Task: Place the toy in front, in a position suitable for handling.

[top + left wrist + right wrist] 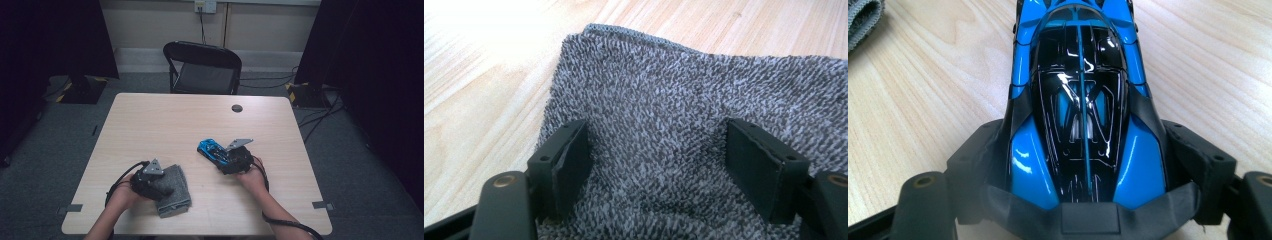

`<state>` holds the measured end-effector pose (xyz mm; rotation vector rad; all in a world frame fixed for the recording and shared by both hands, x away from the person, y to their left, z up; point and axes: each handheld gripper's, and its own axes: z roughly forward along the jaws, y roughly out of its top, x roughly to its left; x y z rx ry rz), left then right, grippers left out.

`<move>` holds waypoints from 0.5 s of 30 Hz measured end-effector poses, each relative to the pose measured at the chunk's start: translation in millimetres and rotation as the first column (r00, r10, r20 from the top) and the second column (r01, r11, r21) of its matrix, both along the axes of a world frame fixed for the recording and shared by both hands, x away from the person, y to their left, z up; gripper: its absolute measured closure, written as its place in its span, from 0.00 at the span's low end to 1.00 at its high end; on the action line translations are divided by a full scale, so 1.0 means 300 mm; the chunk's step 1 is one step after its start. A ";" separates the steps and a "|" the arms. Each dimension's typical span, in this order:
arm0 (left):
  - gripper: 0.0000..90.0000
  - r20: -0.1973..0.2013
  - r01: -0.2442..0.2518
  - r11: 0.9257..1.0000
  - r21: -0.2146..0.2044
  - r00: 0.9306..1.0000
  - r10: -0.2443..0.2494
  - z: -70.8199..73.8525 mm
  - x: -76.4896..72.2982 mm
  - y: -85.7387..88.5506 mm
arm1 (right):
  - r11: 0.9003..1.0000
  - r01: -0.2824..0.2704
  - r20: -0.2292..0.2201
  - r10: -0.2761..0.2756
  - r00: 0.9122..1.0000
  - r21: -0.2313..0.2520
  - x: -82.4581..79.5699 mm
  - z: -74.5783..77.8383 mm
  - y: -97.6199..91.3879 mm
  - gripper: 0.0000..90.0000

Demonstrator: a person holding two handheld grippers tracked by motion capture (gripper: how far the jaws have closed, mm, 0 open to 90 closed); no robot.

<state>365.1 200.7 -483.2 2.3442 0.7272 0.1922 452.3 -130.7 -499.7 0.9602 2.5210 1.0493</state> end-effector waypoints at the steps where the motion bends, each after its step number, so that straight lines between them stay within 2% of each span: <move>1: 0.29 0.000 0.000 1.000 0.000 1.000 0.000 0.000 0.000 0.000 | 1.000 0.003 -0.002 -0.003 1.000 0.005 -0.001 0.000 -0.001 0.26; 5: 0.29 0.003 0.000 1.000 -0.004 1.000 0.000 -0.001 0.000 0.000 | 1.000 0.029 -0.011 -0.029 1.000 0.009 0.001 -0.001 -0.009 0.16; 6: 0.29 0.003 -0.001 1.000 -0.004 1.000 0.001 -0.001 0.000 0.000 | 0.999 0.044 -0.026 -0.043 0.999 0.020 0.002 -0.001 -0.017 0.15; 9: 0.29 0.003 -0.001 1.000 -0.003 1.000 0.001 -0.001 0.000 0.000 | 0.999 0.042 -0.031 -0.041 0.999 0.024 -0.007 0.001 -0.031 0.15; 15: 0.29 -0.001 0.000 1.000 0.003 1.000 0.000 0.001 0.000 0.000 | 0.998 0.052 -0.007 -0.052 0.999 0.022 -0.034 -0.009 -0.052 0.15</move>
